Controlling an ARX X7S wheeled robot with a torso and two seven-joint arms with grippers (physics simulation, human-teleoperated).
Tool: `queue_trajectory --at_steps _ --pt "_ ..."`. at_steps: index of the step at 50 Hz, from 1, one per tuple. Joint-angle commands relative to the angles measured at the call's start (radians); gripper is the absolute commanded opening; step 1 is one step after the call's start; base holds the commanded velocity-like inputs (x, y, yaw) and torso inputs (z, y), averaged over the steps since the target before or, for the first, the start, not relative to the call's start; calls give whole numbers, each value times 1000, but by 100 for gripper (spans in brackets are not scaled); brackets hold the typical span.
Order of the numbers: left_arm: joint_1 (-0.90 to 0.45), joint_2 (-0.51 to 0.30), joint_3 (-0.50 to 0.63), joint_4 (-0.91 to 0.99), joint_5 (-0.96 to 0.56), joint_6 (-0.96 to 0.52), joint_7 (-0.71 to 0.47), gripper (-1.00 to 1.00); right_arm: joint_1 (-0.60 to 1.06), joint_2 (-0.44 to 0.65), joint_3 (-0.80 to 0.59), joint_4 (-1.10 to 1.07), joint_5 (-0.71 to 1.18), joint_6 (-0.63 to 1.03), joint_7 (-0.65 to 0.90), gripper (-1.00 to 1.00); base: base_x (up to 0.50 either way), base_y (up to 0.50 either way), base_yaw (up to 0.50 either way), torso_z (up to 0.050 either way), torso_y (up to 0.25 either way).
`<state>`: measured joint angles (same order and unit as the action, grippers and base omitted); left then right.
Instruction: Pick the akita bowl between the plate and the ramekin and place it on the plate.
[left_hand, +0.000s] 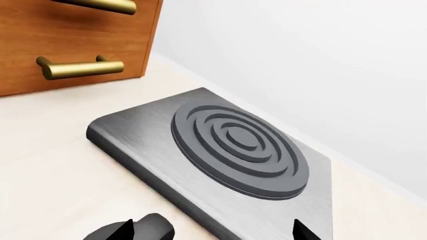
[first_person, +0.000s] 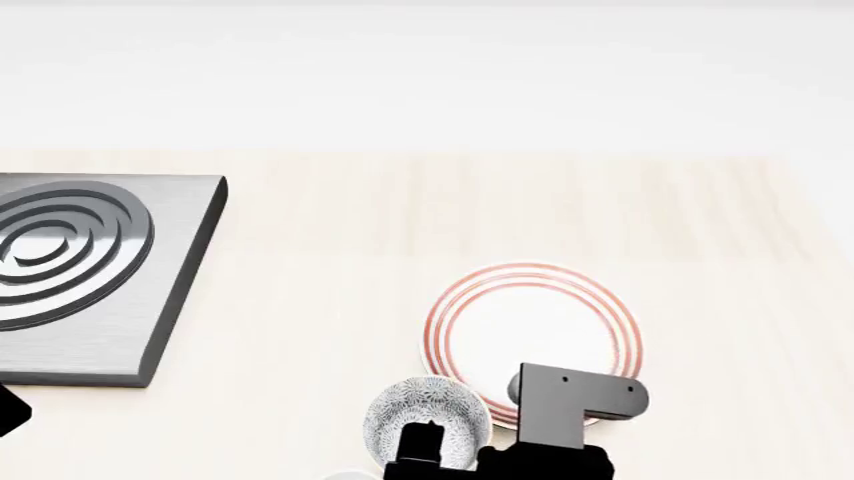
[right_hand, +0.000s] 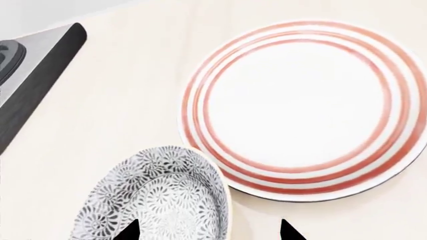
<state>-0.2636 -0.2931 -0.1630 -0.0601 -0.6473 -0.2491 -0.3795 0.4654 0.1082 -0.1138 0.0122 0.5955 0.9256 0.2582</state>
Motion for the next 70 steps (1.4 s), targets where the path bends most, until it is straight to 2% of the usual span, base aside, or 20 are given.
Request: queue_trajectory --at_steps 1,45,70 --pt "-1 -1 3 -4 -1 3 -1 100 5 5 -12 6 9 -4 4 100 0 0 0 0 0" --pt "-1 -7 11 -7 -9 11 -6 100 7 26 -44 23 33 -32 17 100 0 0 0 0 0" --pt "-2 -10 16 -9 -13 14 -10 100 28 25 -54 103 51 -68 -10 100 0 0 0 0 0"
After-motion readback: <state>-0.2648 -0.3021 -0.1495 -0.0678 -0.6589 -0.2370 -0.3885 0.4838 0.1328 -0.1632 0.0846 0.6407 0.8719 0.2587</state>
